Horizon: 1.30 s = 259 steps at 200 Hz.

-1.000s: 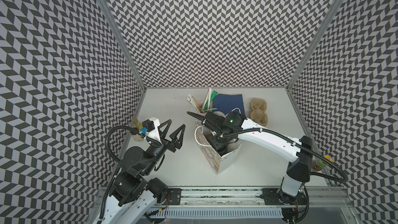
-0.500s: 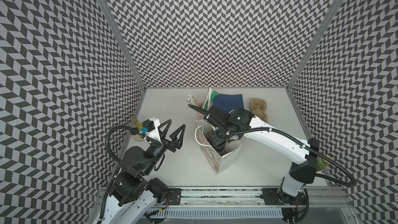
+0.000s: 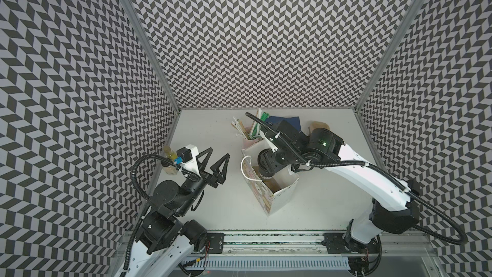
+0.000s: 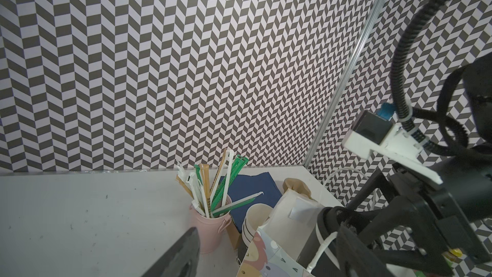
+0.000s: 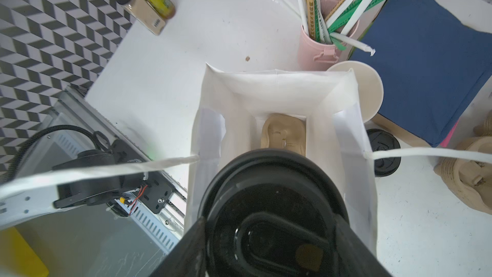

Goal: Pack a coffee takeout order
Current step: Place the coffee cup in the cup tray.

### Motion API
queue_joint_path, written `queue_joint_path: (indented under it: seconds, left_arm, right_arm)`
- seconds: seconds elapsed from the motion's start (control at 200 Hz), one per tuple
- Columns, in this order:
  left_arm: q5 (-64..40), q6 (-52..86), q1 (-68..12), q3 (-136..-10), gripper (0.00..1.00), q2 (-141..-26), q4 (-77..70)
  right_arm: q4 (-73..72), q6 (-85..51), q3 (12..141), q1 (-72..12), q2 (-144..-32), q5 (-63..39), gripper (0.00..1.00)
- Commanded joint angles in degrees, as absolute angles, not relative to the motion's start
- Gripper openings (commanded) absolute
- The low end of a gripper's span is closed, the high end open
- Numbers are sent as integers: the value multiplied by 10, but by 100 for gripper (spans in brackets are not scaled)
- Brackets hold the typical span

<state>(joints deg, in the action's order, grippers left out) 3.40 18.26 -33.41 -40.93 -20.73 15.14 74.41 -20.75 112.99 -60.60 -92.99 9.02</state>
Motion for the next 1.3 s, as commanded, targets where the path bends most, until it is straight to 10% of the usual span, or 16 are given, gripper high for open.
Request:
queue_joint_path:
  seconds: [0.0, 1.292]
  left_arm:
    - [38, 176, -338, -404, 81, -211, 160]
    - [40, 175, -338, -404, 81, -208, 161]
  right_arm:
    - [743, -213, 1121, -609, -921, 114, 62]
    - [646, -214, 877, -607, -953, 31, 60]
